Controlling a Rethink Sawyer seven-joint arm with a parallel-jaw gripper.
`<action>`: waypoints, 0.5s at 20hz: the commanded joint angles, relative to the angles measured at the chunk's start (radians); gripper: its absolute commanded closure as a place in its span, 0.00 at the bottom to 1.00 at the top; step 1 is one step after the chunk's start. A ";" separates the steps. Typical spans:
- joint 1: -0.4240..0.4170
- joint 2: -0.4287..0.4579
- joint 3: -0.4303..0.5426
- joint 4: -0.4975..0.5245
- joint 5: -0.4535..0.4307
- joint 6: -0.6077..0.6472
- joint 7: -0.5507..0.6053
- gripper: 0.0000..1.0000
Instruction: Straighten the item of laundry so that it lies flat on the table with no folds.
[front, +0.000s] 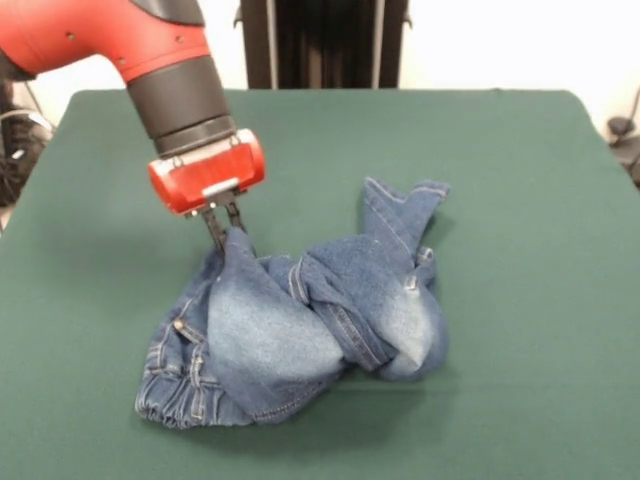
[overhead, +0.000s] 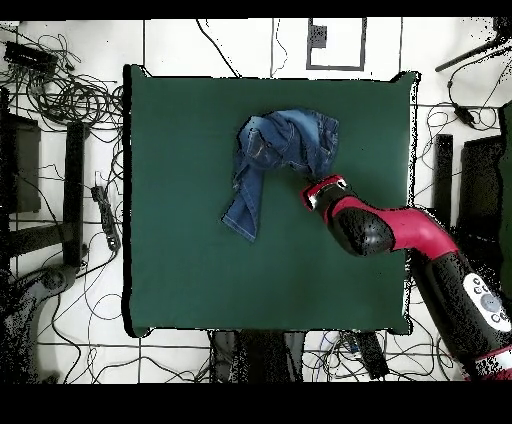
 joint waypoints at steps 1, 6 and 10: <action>-0.040 0.110 0.083 -0.150 0.084 0.419 -0.750 1.00; 0.003 0.087 0.090 -0.178 0.078 0.448 -0.767 1.00; 0.007 0.091 0.078 -0.200 0.068 0.446 -0.816 1.00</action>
